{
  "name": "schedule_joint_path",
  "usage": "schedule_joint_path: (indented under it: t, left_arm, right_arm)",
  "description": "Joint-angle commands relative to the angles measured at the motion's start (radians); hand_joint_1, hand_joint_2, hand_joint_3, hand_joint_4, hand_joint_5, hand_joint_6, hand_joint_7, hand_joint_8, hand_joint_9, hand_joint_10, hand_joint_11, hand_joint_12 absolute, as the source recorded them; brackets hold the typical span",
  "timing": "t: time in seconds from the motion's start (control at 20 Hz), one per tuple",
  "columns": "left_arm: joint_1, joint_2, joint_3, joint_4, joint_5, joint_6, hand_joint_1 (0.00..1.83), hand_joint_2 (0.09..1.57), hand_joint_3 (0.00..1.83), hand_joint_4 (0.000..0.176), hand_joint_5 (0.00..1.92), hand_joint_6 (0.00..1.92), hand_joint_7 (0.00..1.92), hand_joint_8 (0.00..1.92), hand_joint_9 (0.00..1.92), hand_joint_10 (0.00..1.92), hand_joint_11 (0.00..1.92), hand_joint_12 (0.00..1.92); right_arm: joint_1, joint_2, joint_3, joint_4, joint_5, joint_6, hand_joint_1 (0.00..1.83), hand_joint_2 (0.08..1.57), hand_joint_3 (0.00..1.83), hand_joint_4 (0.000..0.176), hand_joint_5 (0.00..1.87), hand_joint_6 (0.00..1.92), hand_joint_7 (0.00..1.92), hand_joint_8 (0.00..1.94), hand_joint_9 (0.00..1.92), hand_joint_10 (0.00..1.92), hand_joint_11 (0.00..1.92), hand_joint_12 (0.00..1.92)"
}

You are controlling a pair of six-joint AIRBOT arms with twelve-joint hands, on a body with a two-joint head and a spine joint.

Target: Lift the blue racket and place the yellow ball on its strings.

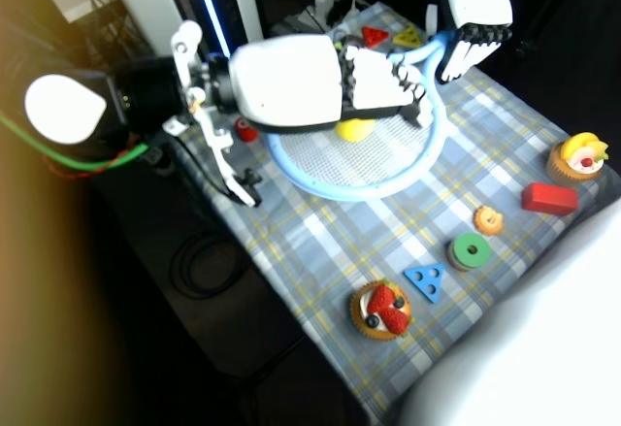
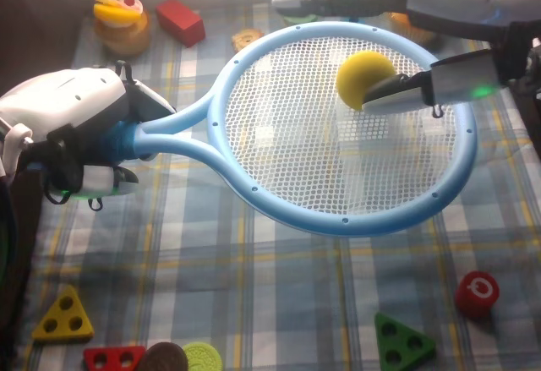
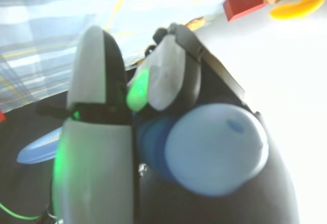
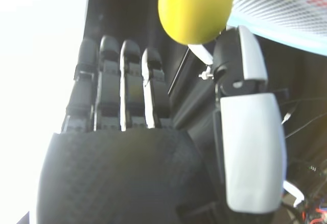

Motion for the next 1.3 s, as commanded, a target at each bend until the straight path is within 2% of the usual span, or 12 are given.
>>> schedule_joint_path:
  t: [0.0, 0.05, 0.15, 0.2, 0.35, 0.4, 0.45, 0.5, 0.6, 0.9, 1.1, 1.25]
  left_arm:
    - [-0.009, 0.007, 0.004, 0.012, -0.105, -0.007, 1.81, 1.12, 0.0, 0.173, 0.97, 1.92, 1.2, 1.92, 1.47, 1.92, 1.61, 1.92]
    - [-0.008, 0.008, 0.004, 0.012, -0.103, -0.007, 1.81, 1.11, 0.0, 0.173, 0.97, 1.92, 1.2, 1.92, 1.47, 1.92, 1.6, 1.92]
    - [-0.005, 0.009, 0.005, 0.011, -0.097, -0.007, 1.81, 1.09, 0.0, 0.172, 0.98, 1.92, 1.2, 1.92, 1.47, 1.92, 1.6, 1.92]
    - [-0.002, 0.009, 0.005, 0.01, -0.094, -0.007, 1.82, 1.09, 0.0, 0.172, 0.98, 1.92, 1.2, 1.92, 1.47, 1.92, 1.6, 1.92]
    - [0.002, 0.013, 0.008, 0.005, -0.087, -0.007, 1.8, 1.1, 0.0, 0.17, 0.96, 1.92, 1.2, 1.92, 1.49, 1.92, 1.61, 1.92]
    - [0.003, 0.014, 0.01, 0.003, -0.084, -0.007, 1.79, 1.1, 0.0, 0.172, 0.95, 1.92, 1.19, 1.92, 1.47, 1.92, 1.59, 1.92]
    - [0.004, 0.014, 0.011, 0.001, -0.082, -0.007, 1.79, 1.09, 0.0, 0.173, 0.95, 1.92, 1.19, 1.92, 1.47, 1.92, 1.58, 1.92]
    - [0.006, 0.014, 0.013, 0.0, -0.079, -0.007, 1.78, 1.1, 0.0, 0.173, 0.96, 1.92, 1.19, 1.92, 1.47, 1.92, 1.59, 1.92]
    - [0.008, 0.016, 0.015, -0.002, -0.073, -0.007, 1.78, 1.1, 0.0, 0.172, 0.96, 1.92, 1.19, 1.92, 1.48, 1.92, 1.59, 1.92]
    - [0.009, 0.009, 0.029, -0.024, -0.056, 0.01, 1.77, 1.1, 0.0, 0.176, 0.92, 1.92, 1.18, 1.92, 1.46, 1.92, 1.59, 1.92]
    - [0.01, 0.003, 0.039, -0.04, -0.032, 0.03, 1.77, 1.1, 0.0, 0.175, 0.88, 1.92, 1.14, 1.92, 1.43, 1.92, 1.55, 1.92]
    - [0.01, 0.001, 0.047, -0.049, -0.023, 0.036, 1.68, 1.12, 0.0, 0.166, 0.86, 1.92, 1.14, 1.92, 1.43, 1.92, 1.55, 1.92]
  right_arm:
    - [0.016, 0.01, -0.003, 0.062, 0.102, 0.001, 0.64, 1.13, 0.0, 0.01, 0.18, 0.0, 0.22, 0.0, 0.2, 0.0, 0.02, 0.33]
    - [0.016, 0.023, -0.01, 0.067, 0.109, -0.001, 0.6, 1.13, 0.0, 0.005, 0.15, 0.0, 0.2, 0.0, 0.17, 0.0, 0.0, 0.31]
    - [0.016, 0.044, -0.022, 0.11, 0.127, -0.035, 0.52, 1.11, 0.0, 0.034, 0.1, 0.0, 0.15, 0.0, 0.16, 0.01, 0.04, 0.26]
    - [0.016, 0.056, -0.027, 0.143, 0.14, -0.059, 0.49, 1.09, 0.0, 0.037, 0.09, 0.0, 0.16, 0.0, 0.15, 0.0, 0.04, 0.26]
    - [0.016, 0.095, -0.041, 0.215, 0.178, -0.107, 0.6, 1.09, 0.0, 0.055, 0.13, 0.0, 0.23, 0.0, 0.2, 0.01, 0.02, 0.28]
    - [0.016, 0.104, -0.046, 0.233, 0.186, -0.126, 0.6, 1.1, 0.0, 0.071, 0.09, 0.0, 0.21, 0.0, 0.19, 0.0, 0.0, 0.24]
    - [0.016, 0.114, -0.053, 0.252, 0.194, -0.147, 0.6, 1.1, 0.0, 0.074, 0.07, 0.0, 0.21, 0.0, 0.17, 0.0, 0.0, 0.23]
    - [0.016, 0.12, -0.057, 0.264, 0.2, -0.159, 0.63, 1.1, 0.0, 0.072, 0.07, 0.0, 0.21, 0.0, 0.15, 0.0, 0.0, 0.19]
    - [0.014, 0.123, -0.058, 0.277, 0.208, -0.164, 0.56, 1.13, 0.0, 0.044, 0.08, 0.0, 0.2, 0.0, 0.14, 0.0, 0.0, 0.23]
    - [-0.001, 0.126, -0.057, 0.297, 0.21, -0.17, 0.61, 1.13, 0.0, 0.054, 0.12, 0.0, 0.23, 0.0, 0.23, 0.01, 0.0, 0.33]
    - [-0.004, 0.124, -0.057, 0.298, 0.21, -0.17, 0.61, 1.15, 0.0, 0.032, 0.13, 0.0, 0.26, 0.0, 0.27, 0.01, 0.0, 0.37]
    - [-0.007, 0.123, -0.056, 0.3, 0.21, -0.17, 0.6, 1.18, 0.01, 0.036, 0.13, 0.0, 0.26, 0.0, 0.3, 0.01, 0.0, 0.4]
